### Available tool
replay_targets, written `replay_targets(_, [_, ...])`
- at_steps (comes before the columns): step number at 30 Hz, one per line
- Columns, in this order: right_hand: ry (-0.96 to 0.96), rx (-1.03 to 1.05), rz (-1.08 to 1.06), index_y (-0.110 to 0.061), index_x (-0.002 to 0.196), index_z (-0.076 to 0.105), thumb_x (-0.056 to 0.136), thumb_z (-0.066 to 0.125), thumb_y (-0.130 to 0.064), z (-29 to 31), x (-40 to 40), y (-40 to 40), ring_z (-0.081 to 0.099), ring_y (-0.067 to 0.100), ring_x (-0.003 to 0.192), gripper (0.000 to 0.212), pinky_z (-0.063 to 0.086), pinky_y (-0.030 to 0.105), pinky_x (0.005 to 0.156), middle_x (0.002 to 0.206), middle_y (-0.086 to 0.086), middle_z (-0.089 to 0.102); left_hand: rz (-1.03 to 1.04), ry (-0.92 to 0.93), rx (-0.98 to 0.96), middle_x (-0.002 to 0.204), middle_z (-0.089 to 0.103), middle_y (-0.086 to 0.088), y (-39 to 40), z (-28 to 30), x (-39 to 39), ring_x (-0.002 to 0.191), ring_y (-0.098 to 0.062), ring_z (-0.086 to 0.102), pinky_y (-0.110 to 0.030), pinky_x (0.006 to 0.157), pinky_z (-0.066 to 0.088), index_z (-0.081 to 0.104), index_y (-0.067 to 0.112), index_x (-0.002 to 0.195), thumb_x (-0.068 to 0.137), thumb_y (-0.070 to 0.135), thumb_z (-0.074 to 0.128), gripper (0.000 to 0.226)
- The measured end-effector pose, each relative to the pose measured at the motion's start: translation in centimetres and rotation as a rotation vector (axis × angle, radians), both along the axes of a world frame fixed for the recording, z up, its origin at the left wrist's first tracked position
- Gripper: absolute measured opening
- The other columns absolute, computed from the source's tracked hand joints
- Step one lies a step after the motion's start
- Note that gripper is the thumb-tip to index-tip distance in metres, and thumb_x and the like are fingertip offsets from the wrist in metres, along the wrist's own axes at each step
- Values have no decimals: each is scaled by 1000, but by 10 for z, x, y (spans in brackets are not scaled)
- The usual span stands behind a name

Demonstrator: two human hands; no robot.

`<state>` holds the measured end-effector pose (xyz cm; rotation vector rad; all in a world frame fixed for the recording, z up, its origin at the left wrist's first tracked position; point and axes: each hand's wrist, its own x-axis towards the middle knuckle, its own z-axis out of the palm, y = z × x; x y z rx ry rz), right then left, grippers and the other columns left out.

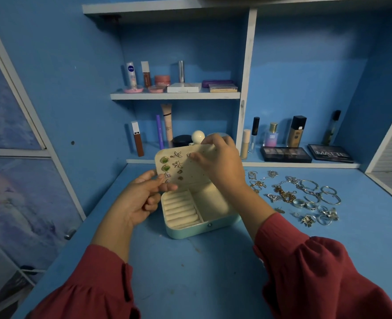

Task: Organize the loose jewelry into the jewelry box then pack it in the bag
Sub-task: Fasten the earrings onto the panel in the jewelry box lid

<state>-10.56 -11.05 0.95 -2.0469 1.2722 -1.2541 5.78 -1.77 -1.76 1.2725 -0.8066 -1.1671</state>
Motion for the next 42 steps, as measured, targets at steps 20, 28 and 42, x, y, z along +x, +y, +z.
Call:
replay_targets(20, [84, -224, 119, -21, 89, 61, 80, 73, -38, -20, -35, 17, 53, 18, 87, 23, 46, 34, 66, 94, -3, 56, 241, 53, -122, 96, 71, -17, 15, 34, -82, 46, -13, 60, -19, 37, 41, 61, 21, 119, 97, 22, 54, 23])
replay_targets(28, [200, -385, 172, -14, 83, 63, 75, 77, -28, -29, -49, 18, 57, 23, 82, 21, 38, 29, 62, 87, 2, 59, 329, 191, -25, 87, 68, -21, 17, 31, -94, 54, -9, 63, -14, 36, 41, 66, 9, 102, 92, -1, 56, 17])
replay_targets(42, [382, 171, 461, -34, 101, 67, 76, 78, -15, -12, -116, -13, 55, 8, 96, 34, 43, 11, 75, 104, -15, 63, 349, 232, 122, 50, 49, -2, 27, 15, -104, 31, -1, 39, -13, 33, 38, 64, 11, 90, 86, -16, 48, 32])
